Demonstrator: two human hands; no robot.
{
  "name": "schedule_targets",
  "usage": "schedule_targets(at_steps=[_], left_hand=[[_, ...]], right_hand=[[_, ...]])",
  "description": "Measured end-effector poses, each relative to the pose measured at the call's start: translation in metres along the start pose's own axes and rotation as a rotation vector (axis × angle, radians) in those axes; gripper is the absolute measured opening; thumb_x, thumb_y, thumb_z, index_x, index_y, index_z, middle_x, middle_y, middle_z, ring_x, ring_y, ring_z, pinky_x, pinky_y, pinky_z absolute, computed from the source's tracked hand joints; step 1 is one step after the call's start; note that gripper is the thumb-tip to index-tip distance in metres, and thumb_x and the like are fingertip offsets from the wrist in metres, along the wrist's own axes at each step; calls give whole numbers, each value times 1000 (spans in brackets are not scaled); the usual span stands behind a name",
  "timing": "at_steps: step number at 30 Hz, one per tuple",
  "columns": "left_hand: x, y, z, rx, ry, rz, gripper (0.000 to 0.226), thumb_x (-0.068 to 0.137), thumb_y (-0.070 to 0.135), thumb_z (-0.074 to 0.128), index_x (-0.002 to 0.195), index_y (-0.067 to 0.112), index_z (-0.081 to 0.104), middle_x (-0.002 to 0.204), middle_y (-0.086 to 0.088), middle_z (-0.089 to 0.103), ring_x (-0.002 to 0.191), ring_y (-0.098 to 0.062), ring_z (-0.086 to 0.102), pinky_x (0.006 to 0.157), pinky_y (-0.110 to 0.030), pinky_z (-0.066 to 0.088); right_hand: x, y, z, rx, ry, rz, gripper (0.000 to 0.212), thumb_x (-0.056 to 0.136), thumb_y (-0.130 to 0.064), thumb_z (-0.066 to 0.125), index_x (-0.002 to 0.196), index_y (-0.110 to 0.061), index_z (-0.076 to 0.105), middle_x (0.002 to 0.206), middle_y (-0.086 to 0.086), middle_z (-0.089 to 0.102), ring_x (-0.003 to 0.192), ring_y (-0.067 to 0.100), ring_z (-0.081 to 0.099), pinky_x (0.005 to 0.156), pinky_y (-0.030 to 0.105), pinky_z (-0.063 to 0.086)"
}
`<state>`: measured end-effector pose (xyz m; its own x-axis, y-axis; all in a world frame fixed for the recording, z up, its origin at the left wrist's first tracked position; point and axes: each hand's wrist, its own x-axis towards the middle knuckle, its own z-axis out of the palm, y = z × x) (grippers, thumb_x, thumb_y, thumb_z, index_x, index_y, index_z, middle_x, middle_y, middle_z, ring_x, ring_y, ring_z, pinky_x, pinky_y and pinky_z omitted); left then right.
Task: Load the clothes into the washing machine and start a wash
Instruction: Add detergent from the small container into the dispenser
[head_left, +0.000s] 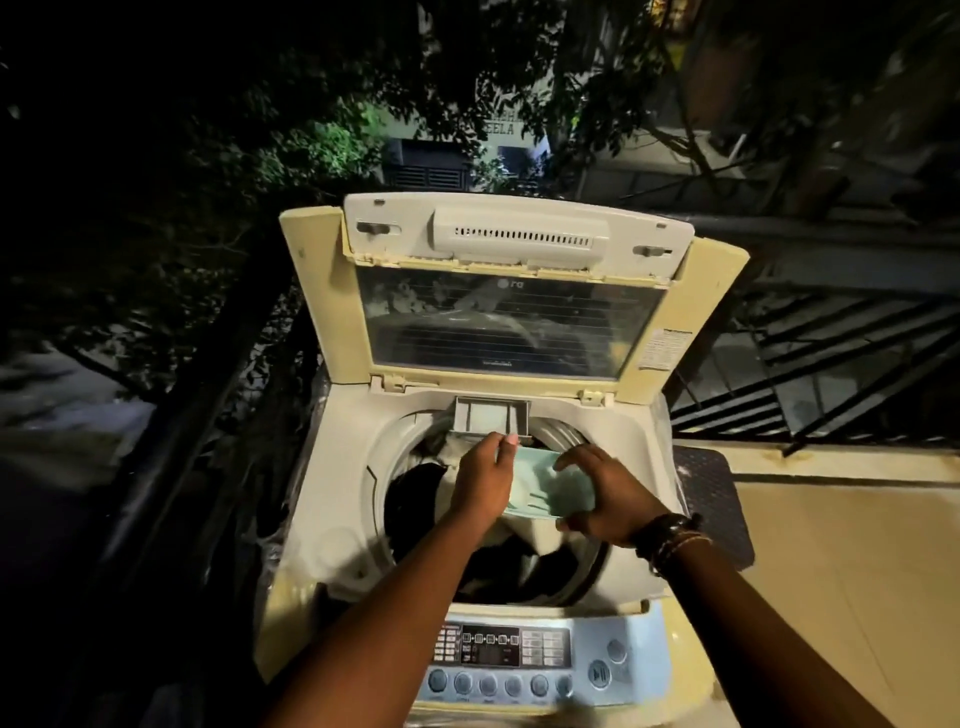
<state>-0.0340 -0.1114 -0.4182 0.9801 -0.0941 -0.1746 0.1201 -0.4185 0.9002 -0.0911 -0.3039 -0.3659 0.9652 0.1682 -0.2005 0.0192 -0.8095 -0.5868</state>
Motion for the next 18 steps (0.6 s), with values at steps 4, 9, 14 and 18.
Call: schedule_targets(at_steps=[4, 9, 14, 18], left_hand=[[3, -13, -17, -47, 110, -41, 35, 105, 37, 44, 97, 11, 67, 89, -13, 70, 83, -29, 64, 74, -34, 47], [-7, -12, -24, -173, 151, -71, 30, 106, 30, 44, 95, 18, 69, 84, 1, 68, 72, -6, 60, 67, -17, 46], [-7, -22, -29, -259, 193, -145, 32, 105, 38, 45, 85, 26, 69, 78, 4, 70, 74, -13, 65, 75, -36, 54], [-4, -27, -32, -284, 249, -189, 38, 105, 39, 44, 94, 14, 70, 86, -9, 73, 80, -22, 69, 77, -38, 56]], right_hand=[[19, -13, 6, -108, -37, -136, 44, 82, -64, 66, 110, -31, 71, 144, -2, 49, 129, 15, 51, 111, 25, 37], [32, -26, 22, -505, 40, -169, 34, 81, -64, 60, 102, -41, 74, 151, 1, 40, 131, 33, 42, 97, 51, 43], [39, -40, 29, -546, 125, -243, 24, 73, -55, 72, 90, -38, 73, 127, -3, 42, 112, 27, 47, 84, 44, 40], [43, -39, 24, -465, 244, -304, 16, 76, -45, 72, 83, -30, 70, 114, -2, 49, 103, 25, 46, 77, 39, 37]])
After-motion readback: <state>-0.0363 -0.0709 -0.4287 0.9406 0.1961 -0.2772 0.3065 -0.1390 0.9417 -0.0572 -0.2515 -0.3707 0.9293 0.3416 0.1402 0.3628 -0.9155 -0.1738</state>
